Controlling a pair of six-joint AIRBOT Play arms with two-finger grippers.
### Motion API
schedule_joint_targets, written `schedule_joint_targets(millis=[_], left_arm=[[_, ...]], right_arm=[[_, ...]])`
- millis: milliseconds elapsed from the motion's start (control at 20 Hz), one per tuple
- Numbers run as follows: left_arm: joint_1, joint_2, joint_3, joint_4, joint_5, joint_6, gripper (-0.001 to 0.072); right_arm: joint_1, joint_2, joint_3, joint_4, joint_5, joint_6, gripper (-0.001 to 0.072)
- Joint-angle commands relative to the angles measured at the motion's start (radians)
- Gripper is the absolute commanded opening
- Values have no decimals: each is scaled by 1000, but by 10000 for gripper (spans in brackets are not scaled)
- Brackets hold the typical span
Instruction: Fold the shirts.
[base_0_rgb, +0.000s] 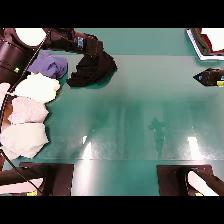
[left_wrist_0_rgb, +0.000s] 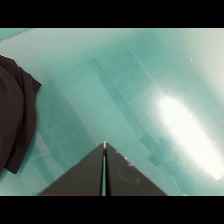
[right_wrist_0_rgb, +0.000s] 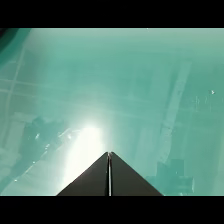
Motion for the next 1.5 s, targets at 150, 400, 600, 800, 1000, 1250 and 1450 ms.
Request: schedule_joint_targets(millis=[150,400,600,800,1000,1250,1450], left_arm=[[0,0,0,0,0,0,26],[0,0,0,0,0,0,26],[0,0,0,0,3,0,26],[0,2,1,-33,76,0,26],[0,-3,2,-9,109,1,169],[20,-150,2,189,126,-60,720],[69,-366,2,178,230,-60,720]], right_arm=[[1,0,1,0,0,0,16],[1,0,1,0,0,0,16],[1,0,1,0,0,0,16],[5,-1,1,0,-41,0,16],[7,0,1,11,-98,1,16],[7,0,1,9,-106,1,16],[7,0,1,9,-103,1,16]])
